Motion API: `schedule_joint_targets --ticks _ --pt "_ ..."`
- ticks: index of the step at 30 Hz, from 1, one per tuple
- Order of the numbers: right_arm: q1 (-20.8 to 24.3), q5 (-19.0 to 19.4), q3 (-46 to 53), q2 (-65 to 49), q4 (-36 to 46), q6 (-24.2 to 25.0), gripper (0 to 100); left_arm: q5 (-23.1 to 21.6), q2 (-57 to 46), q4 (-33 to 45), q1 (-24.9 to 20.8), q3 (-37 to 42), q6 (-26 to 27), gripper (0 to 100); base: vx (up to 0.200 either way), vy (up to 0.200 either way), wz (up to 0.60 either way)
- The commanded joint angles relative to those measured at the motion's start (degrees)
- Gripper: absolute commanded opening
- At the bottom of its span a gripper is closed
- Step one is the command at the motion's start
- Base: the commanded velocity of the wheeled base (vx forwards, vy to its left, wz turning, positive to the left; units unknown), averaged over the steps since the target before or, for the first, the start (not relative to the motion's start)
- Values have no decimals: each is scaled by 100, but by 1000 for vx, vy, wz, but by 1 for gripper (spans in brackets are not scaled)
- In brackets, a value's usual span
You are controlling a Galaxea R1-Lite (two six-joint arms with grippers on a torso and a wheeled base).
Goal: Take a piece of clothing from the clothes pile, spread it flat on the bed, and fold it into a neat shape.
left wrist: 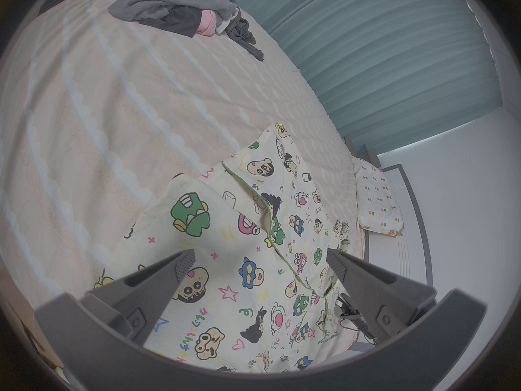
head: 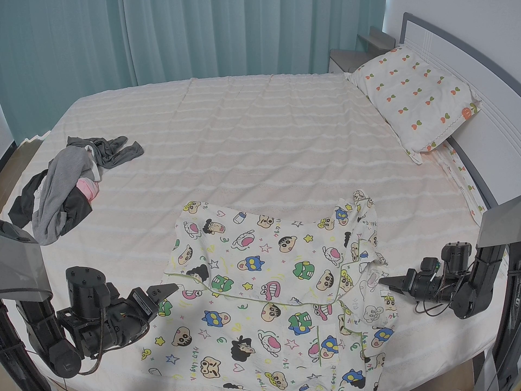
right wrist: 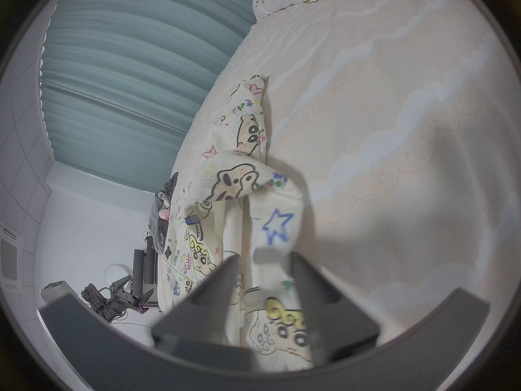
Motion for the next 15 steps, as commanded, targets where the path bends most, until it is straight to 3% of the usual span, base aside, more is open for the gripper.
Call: schedule_joint_targets --ticks 1,7,15 --pt "-20 -13 8 11 -17 2 0 -1 8 -2 2 40 -2 100 0 0 0" --pt "-126 -39 43 -50 -44 20 0 -1 8 -2 2 40 -2 100 0 0 0" --pt "-688 -39 52 -261 -35 2 0 104 8 -2 2 40 -2 100 0 0 0"
